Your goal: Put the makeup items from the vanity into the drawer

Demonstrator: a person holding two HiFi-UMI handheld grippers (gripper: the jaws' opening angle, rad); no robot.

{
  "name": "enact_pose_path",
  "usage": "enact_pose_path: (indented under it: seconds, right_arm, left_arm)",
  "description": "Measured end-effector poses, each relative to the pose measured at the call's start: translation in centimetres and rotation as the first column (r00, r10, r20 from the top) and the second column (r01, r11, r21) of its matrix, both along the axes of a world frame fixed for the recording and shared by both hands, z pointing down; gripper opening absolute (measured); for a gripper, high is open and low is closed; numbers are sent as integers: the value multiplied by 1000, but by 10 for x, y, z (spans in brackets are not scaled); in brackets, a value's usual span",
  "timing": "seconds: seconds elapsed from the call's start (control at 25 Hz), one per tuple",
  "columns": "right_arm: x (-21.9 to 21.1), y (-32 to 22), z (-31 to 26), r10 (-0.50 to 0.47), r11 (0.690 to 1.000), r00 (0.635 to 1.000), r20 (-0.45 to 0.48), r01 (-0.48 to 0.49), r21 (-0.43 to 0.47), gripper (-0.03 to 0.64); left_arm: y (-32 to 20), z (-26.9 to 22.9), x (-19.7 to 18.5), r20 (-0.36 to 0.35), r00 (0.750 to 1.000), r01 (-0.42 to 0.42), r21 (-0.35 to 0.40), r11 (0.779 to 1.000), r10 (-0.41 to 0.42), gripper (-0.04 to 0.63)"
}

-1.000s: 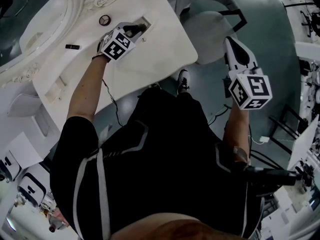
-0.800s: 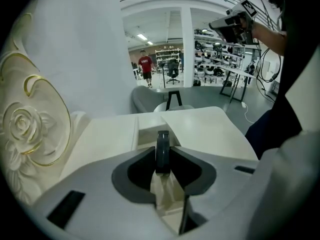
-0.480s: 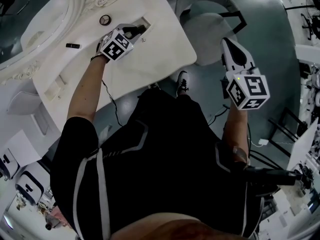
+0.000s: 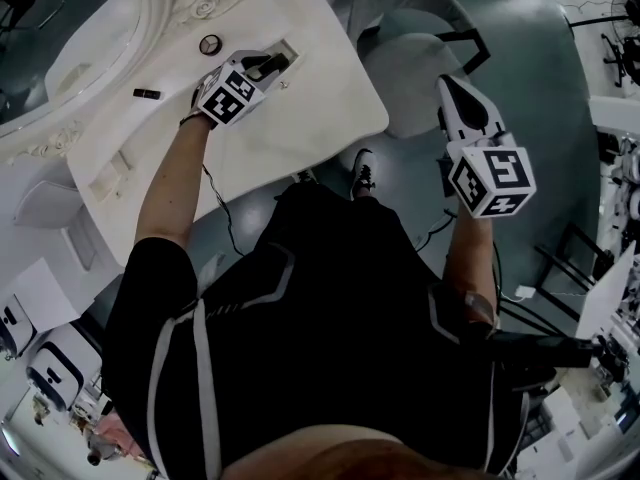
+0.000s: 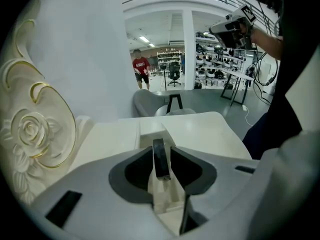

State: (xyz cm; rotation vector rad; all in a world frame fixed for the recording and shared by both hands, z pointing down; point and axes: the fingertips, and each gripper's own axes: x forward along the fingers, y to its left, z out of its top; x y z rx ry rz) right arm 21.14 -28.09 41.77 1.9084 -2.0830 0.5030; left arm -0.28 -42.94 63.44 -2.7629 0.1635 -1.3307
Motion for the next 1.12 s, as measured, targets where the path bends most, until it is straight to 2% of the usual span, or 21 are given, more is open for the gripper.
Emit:
enact_pose_path:
  seconds: [0.16, 0.32, 0.44, 0.68, 0.96, 1.12]
  right_arm:
    - [2, -1, -7, -11, 1000, 1000, -5, 11, 17, 6]
    - [2, -4, -15, -26, 998, 1000, -11, 27, 51, 6]
    - [1, -5, -23, -44, 996, 999, -11, 45, 72, 5]
    - [5, -13, -47, -80, 988, 996, -28, 83, 133, 5]
    - [8, -21, -73, -115, 973, 992, -48, 122, 195, 6]
    - [8, -30, -86, -138, 964, 989, -58, 147, 222, 6]
  left_arm:
    - [2, -12, 1, -29, 999, 21, -1, 1000, -21, 100]
    - [0, -43, 4, -110, 992, 63, 6, 998, -62, 104]
    - [-2, -73, 4, -186, 977, 111, 18, 994, -106, 104]
    - [5, -147, 11, -356, 916, 196, -4, 981, -185, 104]
    - [29, -213, 20, -465, 873, 215, 93, 972, -149, 104]
    - [33, -247, 18, -550, 810, 288, 73, 955, -202, 103]
